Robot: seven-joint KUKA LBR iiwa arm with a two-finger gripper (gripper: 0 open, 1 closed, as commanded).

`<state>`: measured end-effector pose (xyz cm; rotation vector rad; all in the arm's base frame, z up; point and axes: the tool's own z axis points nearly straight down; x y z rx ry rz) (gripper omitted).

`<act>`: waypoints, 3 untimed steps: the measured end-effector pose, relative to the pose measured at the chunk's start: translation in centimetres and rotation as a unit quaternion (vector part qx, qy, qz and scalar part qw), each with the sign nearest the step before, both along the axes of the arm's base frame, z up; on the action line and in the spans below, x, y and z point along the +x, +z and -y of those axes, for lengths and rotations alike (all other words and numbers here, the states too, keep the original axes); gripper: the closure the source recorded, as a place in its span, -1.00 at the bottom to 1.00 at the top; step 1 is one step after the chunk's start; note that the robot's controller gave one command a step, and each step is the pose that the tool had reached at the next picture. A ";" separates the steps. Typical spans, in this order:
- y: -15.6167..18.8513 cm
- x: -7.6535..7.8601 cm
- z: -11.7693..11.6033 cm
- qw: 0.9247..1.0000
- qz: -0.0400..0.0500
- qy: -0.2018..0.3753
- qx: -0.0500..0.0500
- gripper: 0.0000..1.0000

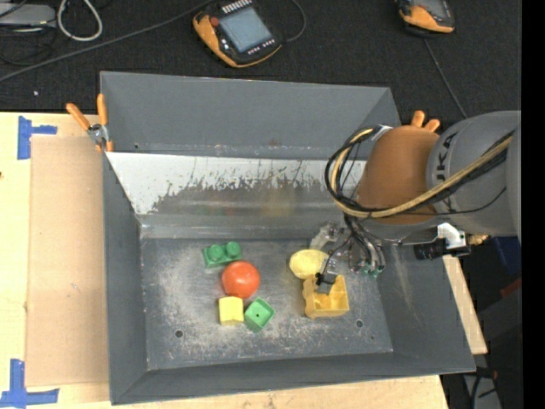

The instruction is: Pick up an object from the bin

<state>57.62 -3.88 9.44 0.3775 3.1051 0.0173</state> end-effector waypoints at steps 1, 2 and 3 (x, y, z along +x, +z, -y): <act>0.0 0.0 0.0 1.000 0.000 0.000 0.000 1.00; 7.3 -1.9 -0.5 1.000 0.000 -0.003 0.000 1.00; 7.3 -1.9 -0.5 1.000 0.000 -0.002 0.000 1.00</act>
Offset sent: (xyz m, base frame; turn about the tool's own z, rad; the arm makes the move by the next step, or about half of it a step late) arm -0.0193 0.0049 0.0741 0.0076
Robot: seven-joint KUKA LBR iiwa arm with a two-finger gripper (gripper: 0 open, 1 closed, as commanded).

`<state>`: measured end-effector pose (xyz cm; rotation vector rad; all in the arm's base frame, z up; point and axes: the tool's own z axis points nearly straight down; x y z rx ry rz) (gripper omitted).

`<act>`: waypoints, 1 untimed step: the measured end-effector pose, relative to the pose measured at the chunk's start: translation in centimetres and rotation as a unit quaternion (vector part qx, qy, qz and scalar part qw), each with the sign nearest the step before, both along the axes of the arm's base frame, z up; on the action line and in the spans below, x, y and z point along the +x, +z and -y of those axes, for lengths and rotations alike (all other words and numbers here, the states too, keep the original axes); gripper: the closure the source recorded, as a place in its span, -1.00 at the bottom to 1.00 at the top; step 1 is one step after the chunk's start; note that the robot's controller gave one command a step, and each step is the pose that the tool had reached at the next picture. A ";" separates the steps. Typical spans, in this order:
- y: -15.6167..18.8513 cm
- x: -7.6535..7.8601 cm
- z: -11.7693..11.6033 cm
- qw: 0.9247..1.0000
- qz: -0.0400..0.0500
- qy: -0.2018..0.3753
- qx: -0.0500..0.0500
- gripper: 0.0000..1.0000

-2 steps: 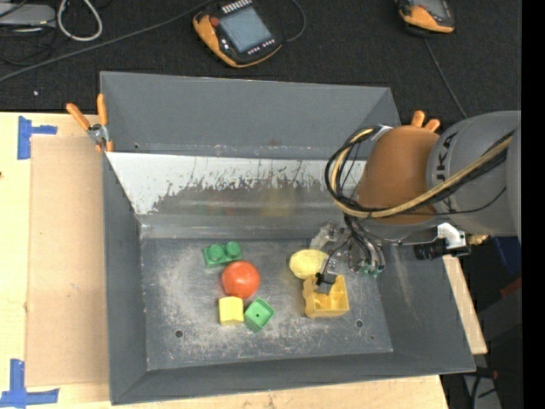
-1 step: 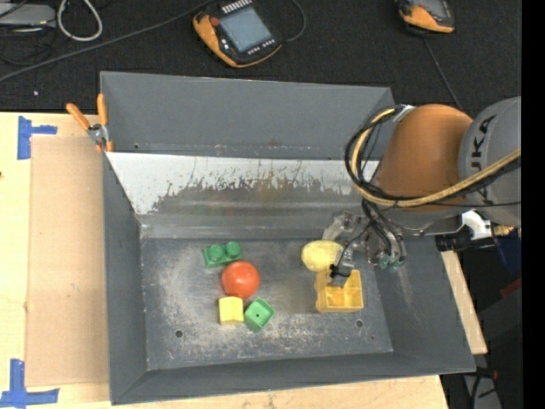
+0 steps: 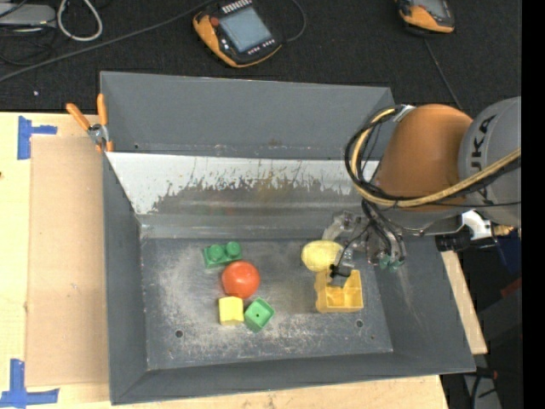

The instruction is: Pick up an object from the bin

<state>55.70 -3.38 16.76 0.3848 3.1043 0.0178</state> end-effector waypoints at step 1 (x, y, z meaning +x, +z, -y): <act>-5.3 -3.0 -2.2 0.999 0.001 -0.034 0.000 1.00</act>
Offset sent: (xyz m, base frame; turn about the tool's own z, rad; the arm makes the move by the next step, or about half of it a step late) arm -0.0148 0.0533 -0.0976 0.0846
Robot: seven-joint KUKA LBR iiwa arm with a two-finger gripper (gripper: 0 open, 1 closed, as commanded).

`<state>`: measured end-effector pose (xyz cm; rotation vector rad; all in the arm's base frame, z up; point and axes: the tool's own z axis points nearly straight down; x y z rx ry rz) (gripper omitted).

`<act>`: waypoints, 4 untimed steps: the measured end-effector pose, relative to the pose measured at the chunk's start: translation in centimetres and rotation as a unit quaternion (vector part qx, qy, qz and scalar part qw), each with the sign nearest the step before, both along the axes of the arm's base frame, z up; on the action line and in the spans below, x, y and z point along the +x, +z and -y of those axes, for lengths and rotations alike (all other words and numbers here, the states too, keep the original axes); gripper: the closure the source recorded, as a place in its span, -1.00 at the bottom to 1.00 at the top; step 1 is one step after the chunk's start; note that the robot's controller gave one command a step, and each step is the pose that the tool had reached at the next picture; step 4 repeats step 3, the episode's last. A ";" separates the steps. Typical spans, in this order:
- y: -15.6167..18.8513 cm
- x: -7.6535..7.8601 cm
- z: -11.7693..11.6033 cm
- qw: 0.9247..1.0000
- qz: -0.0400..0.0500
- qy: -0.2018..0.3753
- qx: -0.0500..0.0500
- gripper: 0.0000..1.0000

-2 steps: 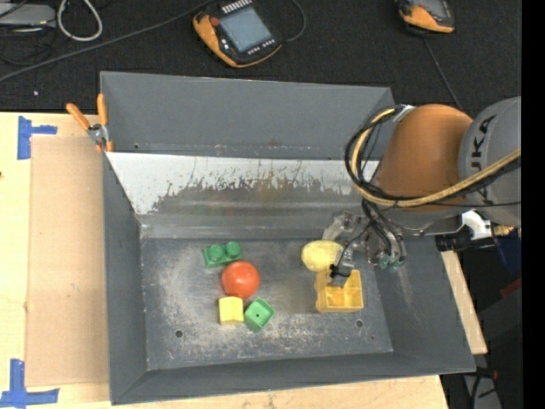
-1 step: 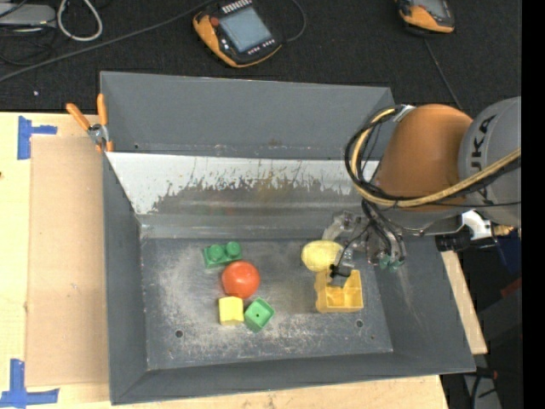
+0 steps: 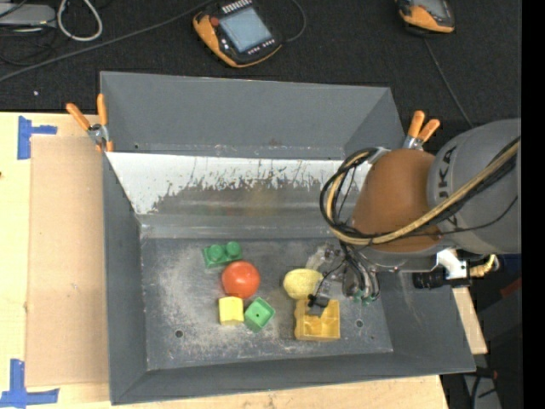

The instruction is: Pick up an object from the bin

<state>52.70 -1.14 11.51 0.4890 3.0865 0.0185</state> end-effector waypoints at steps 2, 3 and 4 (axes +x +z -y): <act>-2.6 2.1 -3.1 1.000 0.000 -0.007 0.003 1.00; -2.6 2.1 -3.1 1.000 0.000 -0.007 0.003 1.00; -2.6 2.1 -3.1 1.000 0.000 -0.007 0.003 1.00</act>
Offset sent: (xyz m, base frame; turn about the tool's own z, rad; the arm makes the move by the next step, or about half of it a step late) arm -0.0176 0.0300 0.0071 0.1012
